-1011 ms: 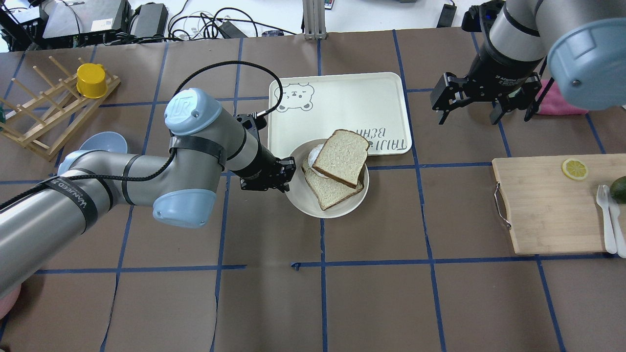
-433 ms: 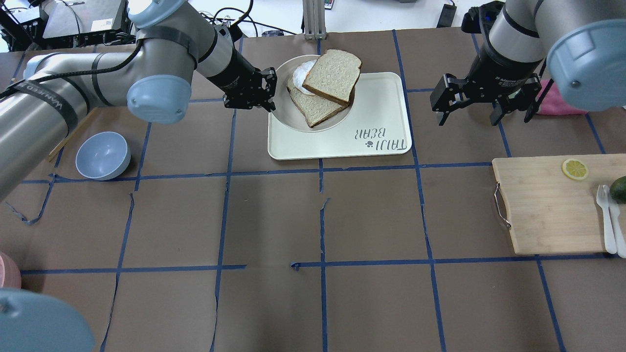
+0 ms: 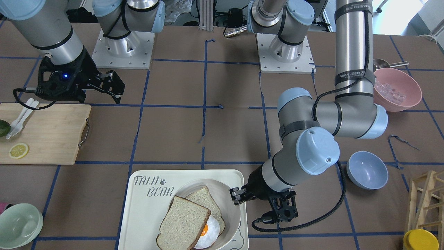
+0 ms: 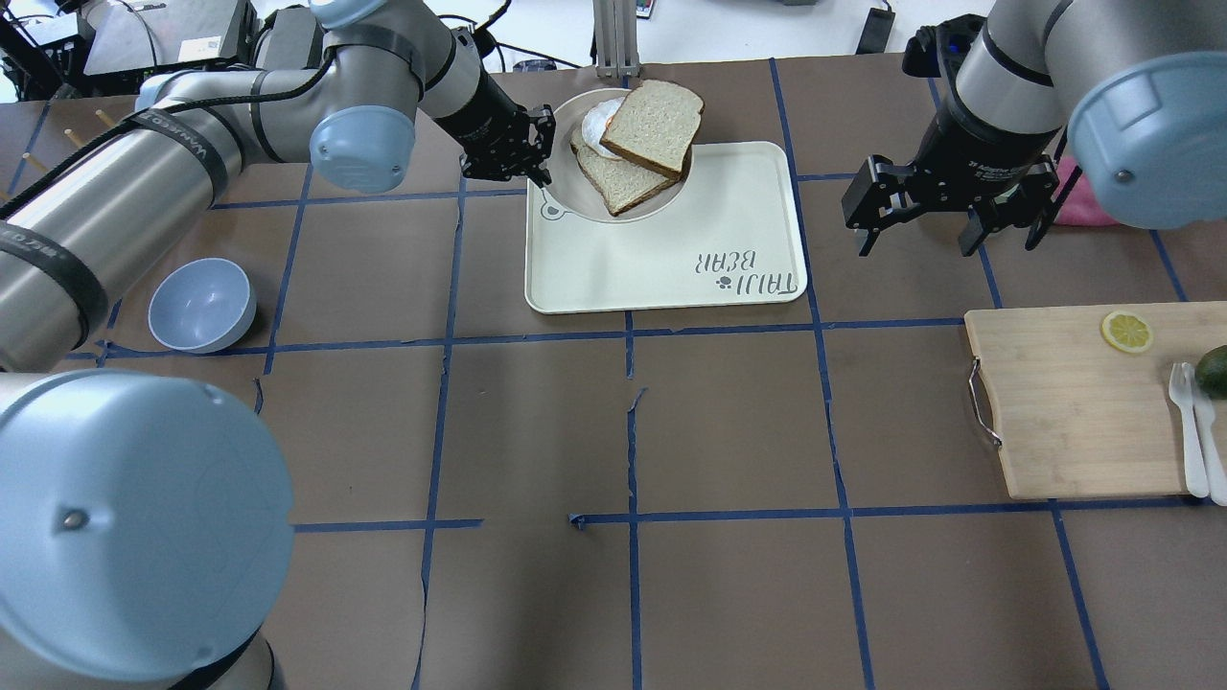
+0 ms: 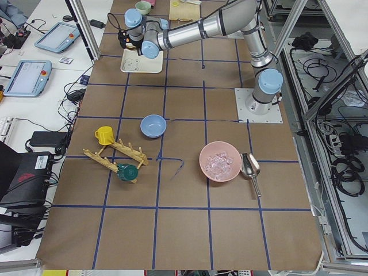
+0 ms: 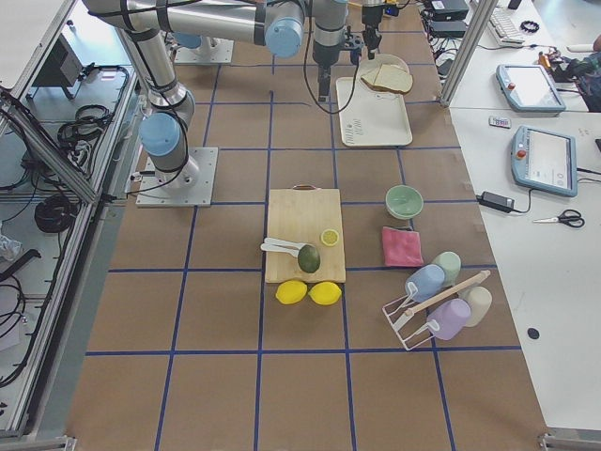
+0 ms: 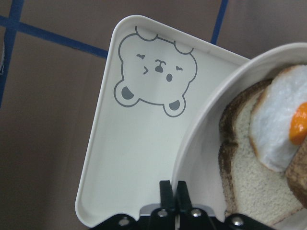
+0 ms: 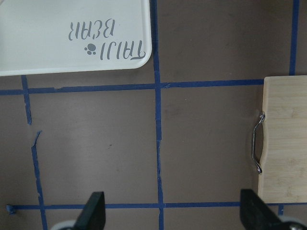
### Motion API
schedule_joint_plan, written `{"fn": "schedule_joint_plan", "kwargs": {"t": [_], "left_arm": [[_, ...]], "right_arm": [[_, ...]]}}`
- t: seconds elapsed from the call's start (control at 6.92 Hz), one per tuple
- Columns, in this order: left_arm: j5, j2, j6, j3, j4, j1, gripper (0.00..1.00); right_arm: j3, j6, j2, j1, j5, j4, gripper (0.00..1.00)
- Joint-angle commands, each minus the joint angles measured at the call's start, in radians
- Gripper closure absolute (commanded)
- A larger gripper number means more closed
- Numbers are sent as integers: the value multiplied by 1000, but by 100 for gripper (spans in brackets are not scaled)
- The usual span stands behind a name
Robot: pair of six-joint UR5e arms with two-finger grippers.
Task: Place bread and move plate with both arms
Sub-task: 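Slide the plate with the left gripper onto the bear tray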
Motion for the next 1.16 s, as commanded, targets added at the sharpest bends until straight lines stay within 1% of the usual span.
{"fn": "schedule_joint_plan", "kwargs": {"t": [0.0, 0.29, 0.43, 0.58, 0.72, 0.87, 1.01], "left_arm": [[-3, -75, -3, 11, 38, -1, 96], [-9, -90, -6, -3, 38, -12, 95], [-3, -89, -5, -19, 39, -30, 89], [0, -89, -6, -24, 41, -41, 69], [-3, -89, -8, -24, 39, -41, 56], [-3, -83, -8, -17, 41, -41, 31], [-6, -62, 1, -12, 41, -37, 10]], "right_arm": [[1, 0, 1, 0, -2, 0, 0], [1, 0, 1, 0, -2, -2, 0], [1, 0, 1, 0, -3, -2, 0], [1, 0, 1, 0, -3, -2, 0], [1, 0, 1, 0, -3, -2, 0], [1, 1, 1, 0, -3, -2, 0], [1, 0, 1, 0, -3, -2, 0]]}}
